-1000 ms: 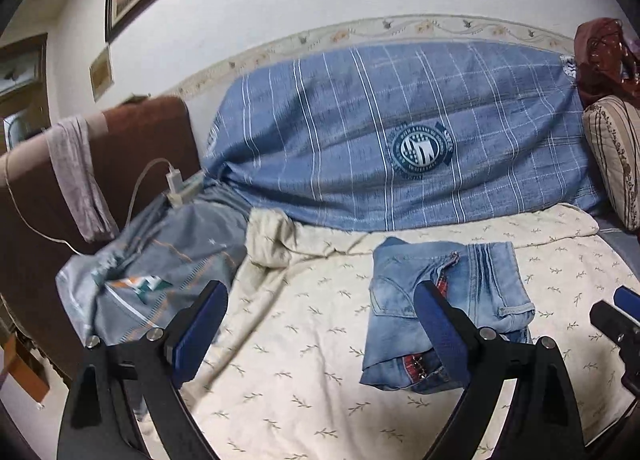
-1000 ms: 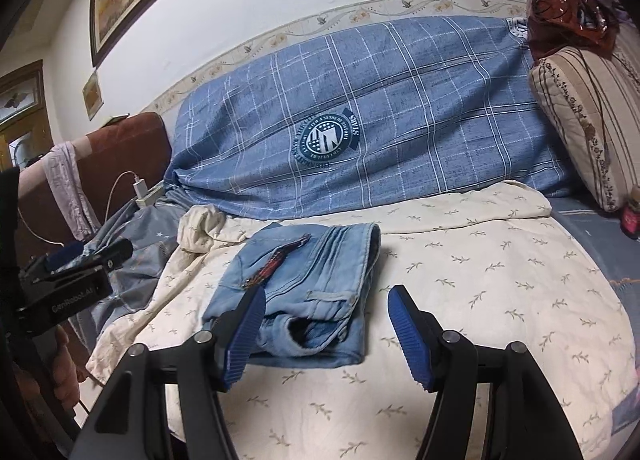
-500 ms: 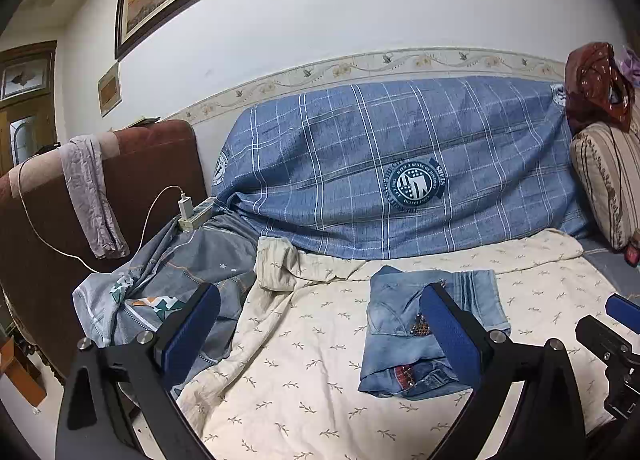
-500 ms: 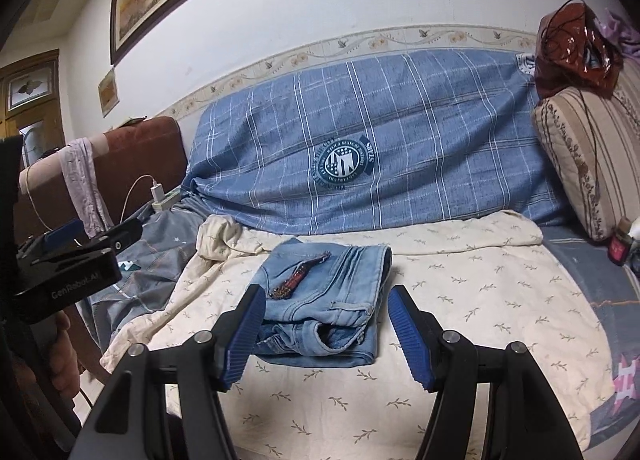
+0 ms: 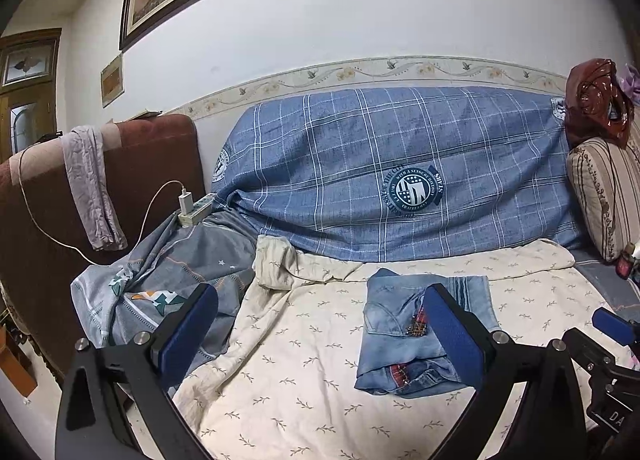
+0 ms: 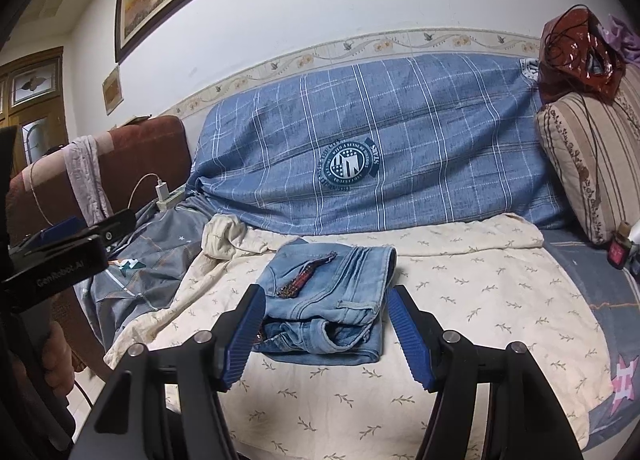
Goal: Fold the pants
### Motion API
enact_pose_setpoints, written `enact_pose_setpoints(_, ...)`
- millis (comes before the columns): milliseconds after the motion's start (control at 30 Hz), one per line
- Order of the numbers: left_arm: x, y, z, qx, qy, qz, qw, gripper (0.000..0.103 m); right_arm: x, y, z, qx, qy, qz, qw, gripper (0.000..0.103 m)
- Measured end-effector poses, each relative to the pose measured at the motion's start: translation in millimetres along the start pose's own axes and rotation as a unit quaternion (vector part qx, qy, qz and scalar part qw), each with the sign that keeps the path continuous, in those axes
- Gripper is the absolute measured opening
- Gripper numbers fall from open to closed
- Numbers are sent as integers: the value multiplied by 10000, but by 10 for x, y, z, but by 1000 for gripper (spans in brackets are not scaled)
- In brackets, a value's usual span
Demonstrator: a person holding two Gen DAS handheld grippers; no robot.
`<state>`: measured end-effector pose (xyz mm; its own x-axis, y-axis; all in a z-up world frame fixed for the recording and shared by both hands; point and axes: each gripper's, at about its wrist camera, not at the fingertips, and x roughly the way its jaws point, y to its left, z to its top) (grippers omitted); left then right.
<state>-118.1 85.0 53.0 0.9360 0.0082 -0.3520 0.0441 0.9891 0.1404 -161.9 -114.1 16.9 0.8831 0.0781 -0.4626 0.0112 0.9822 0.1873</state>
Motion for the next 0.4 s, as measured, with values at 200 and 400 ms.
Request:
enact_pose_setpoints(200,9,-41,-38,114,-20,42,9999,103,97,-8,-50,-9,127,26,9999,67)
enact_pose_setpoints(400,88,-38,-89,-29,117,-317,9994,103,193,-39,-102,13,241,53,9997,67)
